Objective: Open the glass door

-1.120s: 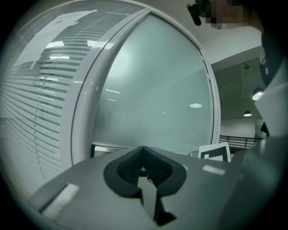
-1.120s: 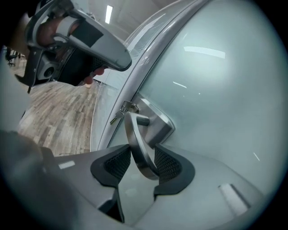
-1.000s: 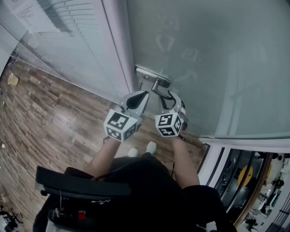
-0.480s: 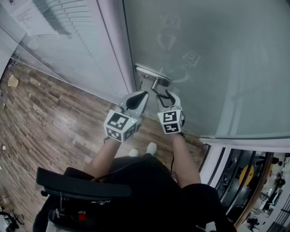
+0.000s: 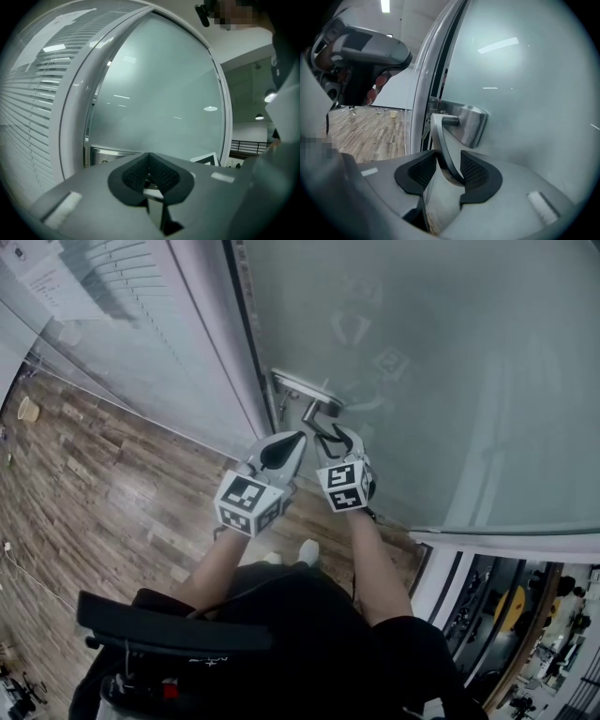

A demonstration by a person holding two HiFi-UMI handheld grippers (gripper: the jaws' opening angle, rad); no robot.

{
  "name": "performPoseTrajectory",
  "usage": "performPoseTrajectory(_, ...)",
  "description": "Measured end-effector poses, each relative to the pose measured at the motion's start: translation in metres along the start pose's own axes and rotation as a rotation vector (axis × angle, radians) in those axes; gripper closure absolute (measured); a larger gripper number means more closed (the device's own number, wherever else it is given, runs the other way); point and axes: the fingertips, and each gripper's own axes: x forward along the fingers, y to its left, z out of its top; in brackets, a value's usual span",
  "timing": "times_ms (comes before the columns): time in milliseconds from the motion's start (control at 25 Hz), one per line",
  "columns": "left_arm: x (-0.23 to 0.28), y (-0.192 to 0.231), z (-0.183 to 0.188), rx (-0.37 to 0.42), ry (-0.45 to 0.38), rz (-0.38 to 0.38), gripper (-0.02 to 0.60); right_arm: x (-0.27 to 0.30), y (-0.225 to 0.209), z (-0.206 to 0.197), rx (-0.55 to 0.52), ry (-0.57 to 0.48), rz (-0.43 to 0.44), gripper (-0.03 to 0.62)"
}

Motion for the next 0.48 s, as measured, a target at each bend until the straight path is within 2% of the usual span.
performPoseTrajectory(160,0.007,-0.004,0.003,0.005,-0.01,0.019,0.583,0.0,-0.007,0.006,-0.068,0.001,-0.006,0.433)
performPoseTrajectory(360,0.015,-0.011,0.003,0.013,-0.01,0.035,0.583,0.006,-0.017,0.01,-0.085,0.006,0.026,0.447)
performPoseTrajectory(480,0.017,-0.015,0.004,0.01,-0.012,0.037,0.581,0.008,-0.024,0.015,-0.15,0.016,0.009,0.453)
